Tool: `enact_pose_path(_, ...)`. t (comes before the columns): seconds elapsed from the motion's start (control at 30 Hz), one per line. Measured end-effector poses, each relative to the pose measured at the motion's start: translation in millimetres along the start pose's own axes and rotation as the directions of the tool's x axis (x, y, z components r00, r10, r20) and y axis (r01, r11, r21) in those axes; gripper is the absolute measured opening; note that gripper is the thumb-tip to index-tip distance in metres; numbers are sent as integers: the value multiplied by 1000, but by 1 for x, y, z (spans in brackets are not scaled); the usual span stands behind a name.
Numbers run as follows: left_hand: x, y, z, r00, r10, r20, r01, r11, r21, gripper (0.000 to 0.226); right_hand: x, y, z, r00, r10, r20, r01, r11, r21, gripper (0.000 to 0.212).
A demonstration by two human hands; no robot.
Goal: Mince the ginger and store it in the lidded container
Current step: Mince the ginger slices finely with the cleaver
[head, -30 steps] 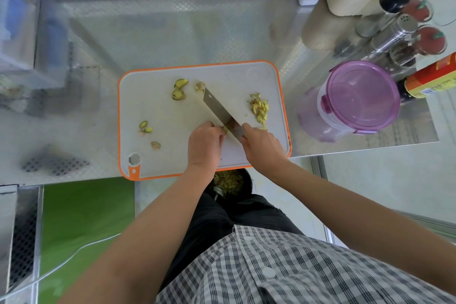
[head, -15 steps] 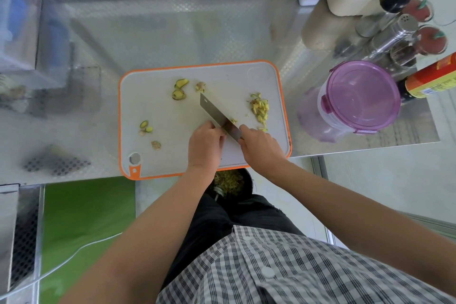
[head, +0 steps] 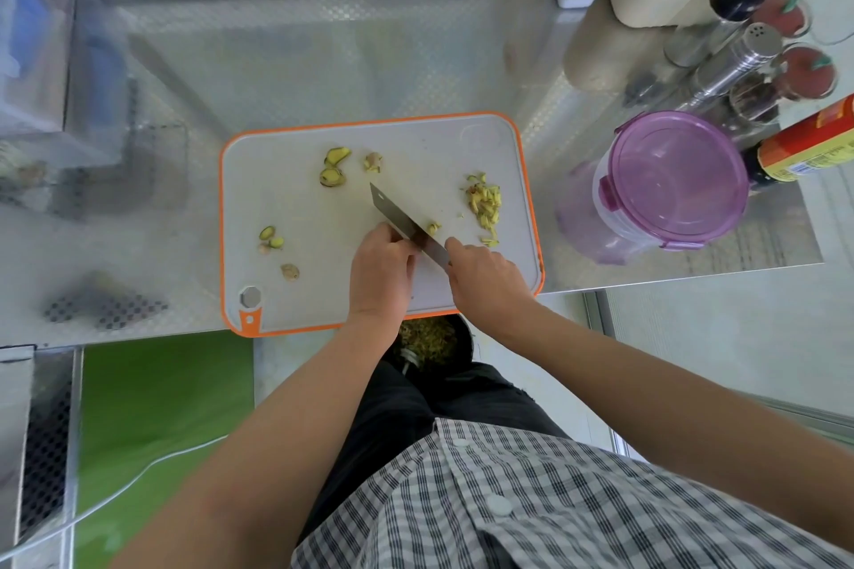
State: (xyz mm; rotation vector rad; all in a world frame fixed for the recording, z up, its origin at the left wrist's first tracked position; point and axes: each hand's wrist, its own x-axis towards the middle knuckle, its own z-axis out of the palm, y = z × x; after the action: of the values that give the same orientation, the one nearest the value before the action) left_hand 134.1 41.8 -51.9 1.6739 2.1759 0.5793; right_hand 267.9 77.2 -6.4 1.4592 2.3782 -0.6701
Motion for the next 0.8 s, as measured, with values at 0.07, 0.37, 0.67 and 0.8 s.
enact_pose_path(0.07,-1,-1,1,1000,-7,2,7,1000,6,5,2,0,3,1000,3,-1,-3,1000,19,8)
enact_pose_path(0.37,0,-3,-1,1000,-3,-7,3,1000,-1,12,-11,3,-7,998,-57,-16,58,997,52,11)
enact_pose_path(0.67,-1,-5,3,1000,-16,2,16,1000,17,7,-4,-3,3,1000,-16,1,16,1000,20,6)
enact_pose_path(0.8,-1,-5,1,1000,2,10,-3,999,37,7,-3,0,4,999,-7,-31,11,993,114,3)
